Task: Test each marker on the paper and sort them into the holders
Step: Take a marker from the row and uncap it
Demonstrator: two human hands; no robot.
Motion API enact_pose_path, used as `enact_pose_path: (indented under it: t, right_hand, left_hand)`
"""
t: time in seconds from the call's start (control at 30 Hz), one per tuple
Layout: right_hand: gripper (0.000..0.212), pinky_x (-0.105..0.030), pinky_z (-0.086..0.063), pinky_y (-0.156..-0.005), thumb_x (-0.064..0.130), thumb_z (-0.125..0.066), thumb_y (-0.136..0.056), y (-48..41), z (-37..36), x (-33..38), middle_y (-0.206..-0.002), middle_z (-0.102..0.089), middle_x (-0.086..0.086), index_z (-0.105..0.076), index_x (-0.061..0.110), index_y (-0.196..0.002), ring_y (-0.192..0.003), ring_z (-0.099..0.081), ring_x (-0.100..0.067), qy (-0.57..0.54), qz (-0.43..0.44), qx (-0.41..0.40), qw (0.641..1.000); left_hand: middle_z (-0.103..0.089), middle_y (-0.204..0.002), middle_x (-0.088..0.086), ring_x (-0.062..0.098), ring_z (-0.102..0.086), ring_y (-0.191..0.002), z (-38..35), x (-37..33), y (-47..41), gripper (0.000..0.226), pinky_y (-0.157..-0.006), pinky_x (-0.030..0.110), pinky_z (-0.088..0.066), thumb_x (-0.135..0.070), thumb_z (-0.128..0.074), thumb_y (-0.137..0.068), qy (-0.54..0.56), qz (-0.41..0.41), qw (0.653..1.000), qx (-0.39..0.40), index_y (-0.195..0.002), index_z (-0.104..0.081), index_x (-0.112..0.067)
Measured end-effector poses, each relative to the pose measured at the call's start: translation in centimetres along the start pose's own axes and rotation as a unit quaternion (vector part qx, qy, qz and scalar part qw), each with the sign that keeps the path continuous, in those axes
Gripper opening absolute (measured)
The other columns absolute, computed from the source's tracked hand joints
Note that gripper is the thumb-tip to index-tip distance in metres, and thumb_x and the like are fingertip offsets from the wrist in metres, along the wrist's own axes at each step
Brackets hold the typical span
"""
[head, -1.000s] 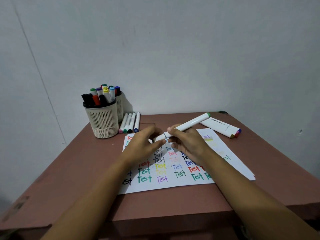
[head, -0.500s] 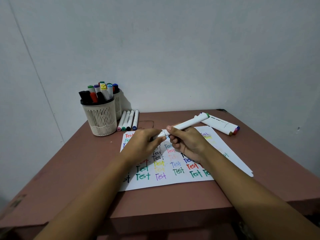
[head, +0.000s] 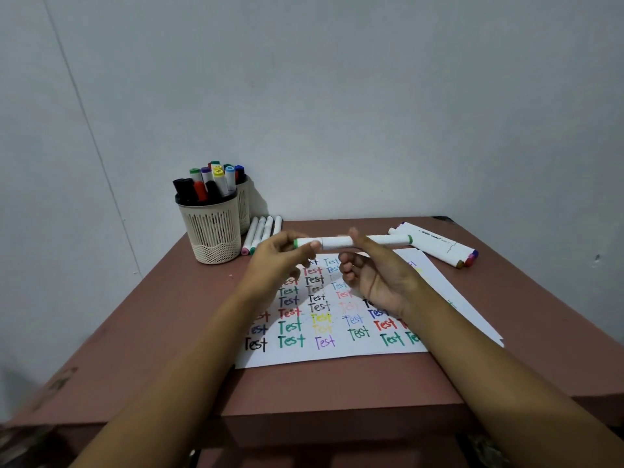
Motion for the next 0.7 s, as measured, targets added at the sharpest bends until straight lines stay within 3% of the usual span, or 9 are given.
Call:
enact_pose_path:
  t: [0.17,0.27,0.3,0.37,0.43,0.5,0.7]
  right_hand:
    - [0.027,-0.023,-0.054,-0.050,0.033,-0.057,-0.091,0.3,2.4,1.3,-0.064,-0.060,-0.007,-0.061,0.007,-0.086,-0.054,-0.060,-0.014,-0.076,0.060,-0.074,0.993]
    - [0.022,-0.027,-0.053,-0.061,0.028,-0.050,-0.097,0.7,3.6,2.6,-0.073,-0.062,-0.007,-0.062,0.009,-0.097,-0.065,-0.060,-0.017,0.123,0.141,-0.148,0.971]
    - [0.021,-0.029,-0.051,-0.067,0.026,-0.050,-0.098,1.1,3.7,3.0,-0.079,-0.062,-0.004,-0.063,0.011,-0.099,-0.072,-0.059,-0.016,0.242,0.175,-0.178,0.938]
    - [0.022,-0.027,-0.044,-0.083,0.026,-0.051,-0.096,1.6,2.9,3.3,-0.095,-0.064,-0.001,-0.066,0.013,-0.105,-0.091,-0.058,-0.015,0.485,0.240,-0.183,0.821]
    - [0.031,-0.025,-0.039,-0.094,0.028,-0.051,-0.096,0.7,1.7,1.6,-0.118,-0.063,-0.002,-0.064,0.011,-0.119,-0.113,-0.054,-0.017,0.642,0.244,-0.107,0.719]
    - [0.036,-0.026,-0.037,-0.099,0.030,-0.050,-0.096,-0.3,1.2,-0.4,-0.129,-0.058,-0.005,-0.061,0.012,-0.125,-0.120,-0.050,-0.020,0.720,0.217,-0.032,0.658]
    - [0.037,-0.023,-0.036,-0.098,0.032,-0.047,-0.097,-0.5,0.6,-0.5,-0.131,-0.057,0.000,-0.059,0.016,-0.128,-0.120,-0.050,-0.016,0.739,0.221,-0.022,0.636]
  left_hand:
    - [-0.062,-0.085,0.007,0.015,-0.059,-0.074,2.9,0.2,-0.8,0.006,-0.062,0.020,-0.053,-0.005,-0.060,-0.085,0.220,0.031,0.971,-0.093,-0.086,-0.058,-0.010]
    - [-0.063,-0.085,0.009,0.019,-0.064,-0.079,4.9,-1.8,-1.2,0.007,-0.068,0.022,-0.056,-0.001,-0.058,-0.087,0.190,-0.008,0.972,-0.140,-0.086,-0.058,-0.007]
    - [-0.063,-0.085,0.009,0.020,-0.065,-0.082,5.5,-2.7,-1.4,0.007,-0.069,0.023,-0.056,0.000,-0.058,-0.087,0.159,-0.023,0.975,-0.152,-0.087,-0.058,-0.007]
    - [-0.063,-0.090,0.008,0.024,-0.064,-0.091,6.9,-5.3,-1.8,0.010,-0.075,0.028,-0.056,-0.001,-0.059,-0.087,0.086,-0.060,0.978,-0.179,-0.093,-0.057,-0.009]
    - [-0.063,-0.094,0.009,0.025,-0.064,-0.093,8.8,-8.4,-2.1,0.016,-0.079,0.032,-0.056,-0.003,-0.059,-0.086,-0.006,-0.106,0.971,-0.212,-0.096,-0.056,-0.014]
    - [-0.063,-0.100,0.009,0.023,-0.065,-0.089,10.6,-11.6,-2.4,0.024,-0.075,0.032,-0.056,-0.007,-0.059,-0.085,-0.109,-0.144,0.952,-0.245,-0.106,-0.052,-0.016]
    - [-0.060,-0.098,0.007,0.019,-0.060,-0.085,15.0,-18.2,-3.0,0.031,-0.057,0.017,-0.046,-0.008,-0.052,-0.086,-0.232,-0.197,0.898,-0.319,-0.117,-0.048,-0.013]
Point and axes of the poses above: each hand's wrist, its own y-axis away from the middle knuckle, its own z-axis out of the back of the hand, x = y × z, the point moved 8 cm from there along -y, towards the middle knuckle
